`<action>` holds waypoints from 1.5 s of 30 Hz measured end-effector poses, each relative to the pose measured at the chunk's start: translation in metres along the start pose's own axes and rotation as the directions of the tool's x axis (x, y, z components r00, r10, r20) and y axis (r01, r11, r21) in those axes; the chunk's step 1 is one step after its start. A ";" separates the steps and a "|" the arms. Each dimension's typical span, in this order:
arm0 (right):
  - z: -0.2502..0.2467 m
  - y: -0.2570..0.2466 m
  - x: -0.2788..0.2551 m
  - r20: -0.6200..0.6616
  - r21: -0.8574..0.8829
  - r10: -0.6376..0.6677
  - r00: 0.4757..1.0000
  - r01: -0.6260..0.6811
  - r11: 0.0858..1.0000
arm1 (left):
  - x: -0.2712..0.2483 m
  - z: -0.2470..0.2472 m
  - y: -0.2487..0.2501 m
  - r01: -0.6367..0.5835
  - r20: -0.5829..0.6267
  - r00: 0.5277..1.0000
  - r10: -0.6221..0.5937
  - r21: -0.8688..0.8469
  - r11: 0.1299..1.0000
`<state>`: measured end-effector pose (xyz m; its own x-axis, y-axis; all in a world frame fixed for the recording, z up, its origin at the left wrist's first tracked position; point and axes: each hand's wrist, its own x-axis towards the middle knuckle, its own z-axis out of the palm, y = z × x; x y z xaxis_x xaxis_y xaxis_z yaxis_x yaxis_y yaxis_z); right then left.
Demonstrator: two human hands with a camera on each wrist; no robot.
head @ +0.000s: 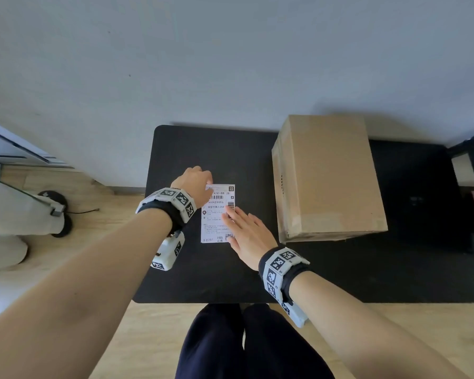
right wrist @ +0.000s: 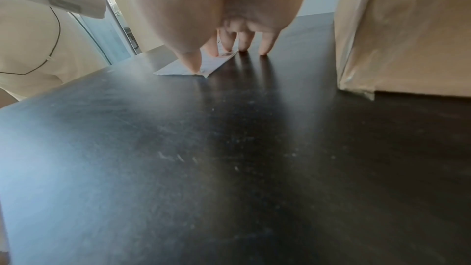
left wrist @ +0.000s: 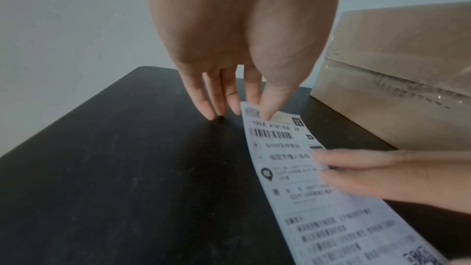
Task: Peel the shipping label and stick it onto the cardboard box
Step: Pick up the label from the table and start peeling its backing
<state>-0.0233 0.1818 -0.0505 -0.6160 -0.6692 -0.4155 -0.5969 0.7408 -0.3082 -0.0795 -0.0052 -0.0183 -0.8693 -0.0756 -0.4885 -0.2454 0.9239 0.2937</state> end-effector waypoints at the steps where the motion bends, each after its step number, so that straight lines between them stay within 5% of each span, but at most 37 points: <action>1: 0.000 0.000 0.000 0.004 0.002 0.003 1.000 -0.003 1.000 | -0.001 -0.001 0.000 0.010 -0.002 1.000 -0.010 -0.019 1.000; 8: -0.024 -0.011 -0.007 -0.020 0.091 0.040 0.999 -0.038 0.995 | -0.026 -0.022 0.002 0.024 0.000 1.000 -0.025 -0.162 0.986; 17: -0.114 -0.028 -0.023 -0.137 0.287 0.095 0.986 -0.053 0.957 | -0.070 -0.078 0.023 0.012 -0.130 0.990 -0.058 -0.328 0.945; 27: -0.202 -0.015 -0.037 -0.351 0.538 0.204 0.914 0.019 0.843 | -0.096 -0.132 0.081 -0.116 -0.243 0.969 -0.044 -0.606 0.787; 37: -0.222 0.013 -0.058 -0.396 0.639 0.249 0.884 0.070 0.766 | -0.097 -0.136 0.131 -0.193 -0.264 0.964 -0.009 -0.726 0.660; 45: -0.224 0.031 -0.071 -0.451 0.676 0.279 0.848 0.121 0.727 | -0.100 -0.134 0.151 -0.226 -0.268 0.962 0.045 -0.699 0.678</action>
<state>-0.1136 0.2393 0.1612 -0.9206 -0.3871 -0.0520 -0.1606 0.4965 -0.8531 -0.0873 0.0919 0.1853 -0.9625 -0.1315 -0.2371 -0.2699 0.3812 0.8842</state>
